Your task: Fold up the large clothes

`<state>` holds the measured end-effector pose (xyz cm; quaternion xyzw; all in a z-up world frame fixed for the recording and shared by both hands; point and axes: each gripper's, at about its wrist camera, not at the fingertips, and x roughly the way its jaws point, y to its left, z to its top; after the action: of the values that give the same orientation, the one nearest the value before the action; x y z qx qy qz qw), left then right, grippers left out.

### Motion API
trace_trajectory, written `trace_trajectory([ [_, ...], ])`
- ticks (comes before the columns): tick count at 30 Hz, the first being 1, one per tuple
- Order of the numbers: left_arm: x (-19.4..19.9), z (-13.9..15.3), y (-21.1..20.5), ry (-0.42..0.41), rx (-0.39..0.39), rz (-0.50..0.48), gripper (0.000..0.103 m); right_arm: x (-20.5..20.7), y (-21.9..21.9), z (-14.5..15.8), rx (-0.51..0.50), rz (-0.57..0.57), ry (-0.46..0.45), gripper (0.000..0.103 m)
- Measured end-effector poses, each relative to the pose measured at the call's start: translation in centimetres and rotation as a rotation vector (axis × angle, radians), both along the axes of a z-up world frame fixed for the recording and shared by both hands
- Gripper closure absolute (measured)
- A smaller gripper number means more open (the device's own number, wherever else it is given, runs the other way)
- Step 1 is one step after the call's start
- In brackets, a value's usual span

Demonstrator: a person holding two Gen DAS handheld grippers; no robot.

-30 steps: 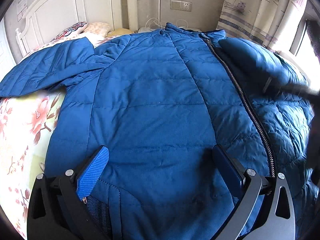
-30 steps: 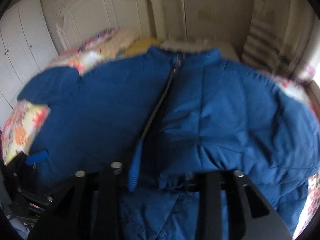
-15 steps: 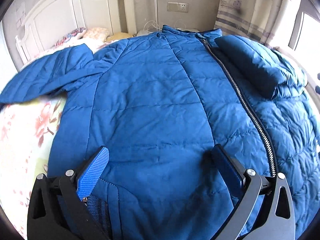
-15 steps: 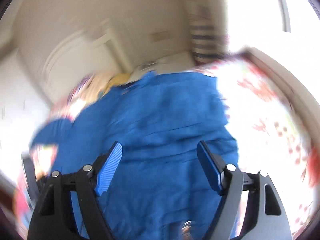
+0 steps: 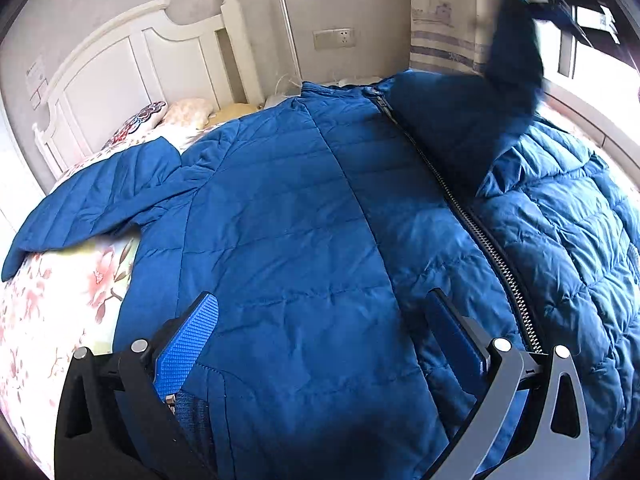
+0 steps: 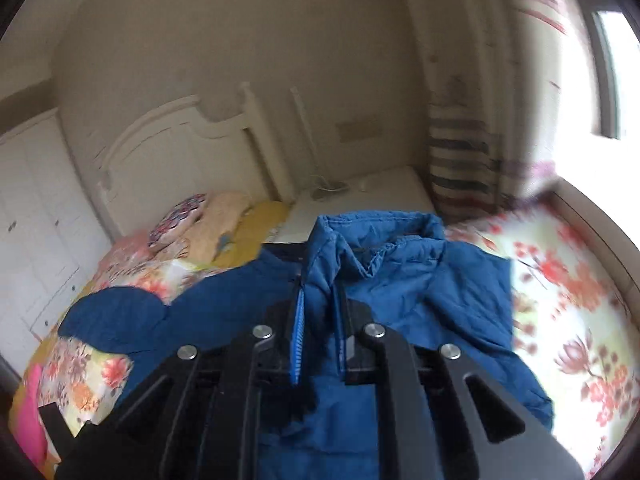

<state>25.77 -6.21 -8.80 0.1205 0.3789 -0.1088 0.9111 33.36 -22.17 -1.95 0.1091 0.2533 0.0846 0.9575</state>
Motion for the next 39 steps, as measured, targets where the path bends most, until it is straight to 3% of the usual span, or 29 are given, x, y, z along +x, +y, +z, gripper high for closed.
trace_trajectory([
  [1,0.1,0.1,0.3,0.001,-0.018,0.004,0.004,1.1,2.4,0.2,-0.004,0.100,0.016,0.082],
  [2,0.1,0.1,0.5,0.002,-0.029,0.007,0.004,2.0,4.7,0.3,0.001,0.207,0.042,0.063],
  [3,0.2,0.2,0.8,0.004,-0.043,0.011,0.004,2.8,6.9,0.2,-0.004,0.289,0.074,0.037],
  [4,0.3,0.2,1.2,0.009,-0.061,0.015,0.004,3.0,8.4,0.2,-0.018,0.334,0.084,0.032],
  [6,0.5,0.3,1.7,0.019,-0.091,0.020,0.004,2.3,9.3,0.4,-0.027,0.381,0.056,0.032],
  [9,0.7,0.3,2.5,0.036,-0.144,0.014,0.004,0.6,6.1,0.4,-0.040,0.324,0.020,0.032],
  [12,0.6,0.2,2.9,0.050,-0.191,-0.001,0.004,-1.9,0.4,-0.3,-0.085,0.138,0.035,0.032],
  [16,0.8,0.3,3.3,0.071,-0.244,-0.010,0.004,-3.5,-7.4,-5.2,-0.222,-0.083,0.176,0.032],
  [19,2.6,0.9,4.8,0.158,-0.369,0.012,0.004,-4.2,-10.4,-8.9,-0.269,-0.102,0.247,0.032],
  [21,4.7,2.1,6.4,0.176,-0.444,0.088,0.004,-4.3,-11.8,-11.1,-0.292,-0.127,0.290,0.031],
  [23,7.5,4.0,7.8,0.133,-0.467,0.160,0.004,-3.8,-13.3,-12.3,-0.233,-0.133,0.300,0.031],
  [26,11.1,5.1,8.7,0.089,-0.444,0.190,0.004,-3.6,-13.7,-12.5,-0.230,-0.138,0.293,0.030],
  [31,15.7,2.3,8.7,0.201,-0.500,0.162,0.004,-3.5,-13.1,-12.7,-0.254,-0.134,0.291,0.027],
  [34,17.0,0.2,7.8,0.224,-0.500,0.192,0.012,-3.8,-12.8,-12.5,-0.247,-0.135,0.287,0.027],
  [36,16.2,0.5,7.1,0.207,-0.496,0.187,0.056,-4.3,-12.4,-12.1,-0.241,-0.142,0.284,0.027],
  [38,15.1,1.7,6.8,0.201,-0.495,0.198,0.077,-4.3,-12.4,-12.1,-0.234,-0.146,0.282,0.027],
  [39,14.2,2.9,7.0,0.192,-0.527,0.190,0.079,-4.3,-12.4,-12.1,-0.232,-0.146,0.281,0.027],
])
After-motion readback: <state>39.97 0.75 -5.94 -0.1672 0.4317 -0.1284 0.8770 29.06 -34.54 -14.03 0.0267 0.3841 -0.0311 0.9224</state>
